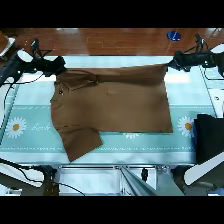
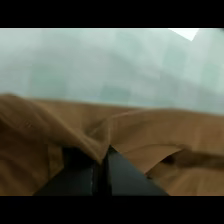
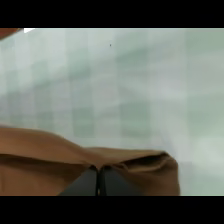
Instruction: Fold the shirts.
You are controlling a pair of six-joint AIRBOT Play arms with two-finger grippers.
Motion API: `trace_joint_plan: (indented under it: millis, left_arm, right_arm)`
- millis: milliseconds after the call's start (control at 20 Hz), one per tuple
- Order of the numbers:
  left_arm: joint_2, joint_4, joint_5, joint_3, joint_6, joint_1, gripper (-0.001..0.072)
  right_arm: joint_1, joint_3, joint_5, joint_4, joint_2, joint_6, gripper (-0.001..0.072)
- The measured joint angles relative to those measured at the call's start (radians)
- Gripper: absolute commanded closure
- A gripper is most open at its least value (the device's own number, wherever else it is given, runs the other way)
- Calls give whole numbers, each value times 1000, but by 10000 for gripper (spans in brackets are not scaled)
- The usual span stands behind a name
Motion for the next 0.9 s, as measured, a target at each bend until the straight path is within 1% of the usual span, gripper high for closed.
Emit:
trace_joint_plan:
  millis: [100, 200, 300, 400, 450, 500, 550, 600, 750, 900]
  left_arm:
    - [9, 7, -132, -2, 57, 29, 685]
    - [14, 19, -241, -24, 101, 48, 684]
    - [15, 25, -305, -63, 128, 56, 684]
    - [11, 33, -330, -99, 142, 60, 685]
    - [6, 36, -343, -112, 148, 60, 678]
    - [2, 39, -357, -120, 152, 61, 555]
    - [-1, 41, -360, -126, 153, 63, 275]
    - [-4, 44, -363, -128, 153, 64, 198]
    - [0, 49, -430, -116, 139, 79, 197]
    - [66, 88, -504, -127, 132, 114, 197]
  right_arm:
    - [-33, 1, 101, -7, -1, -17, 689]
    - [-50, -2, 195, -47, -1, -32, 690]
    - [-58, -19, 247, -89, -2, -40, 690]
    - [-60, -51, 270, -111, -2, -45, 689]
    - [-58, -69, 273, -122, -2, -47, 677]
    - [-55, -86, 276, -127, -2, -47, 504]
    - [-48, -101, 278, -131, -2, -47, 289]
    - [-42, -112, 279, -135, -2, -46, 303]
    - [-35, -130, 291, -136, 17, -32, 303]
    - [-66, -154, 303, -184, 86, -10, 304]
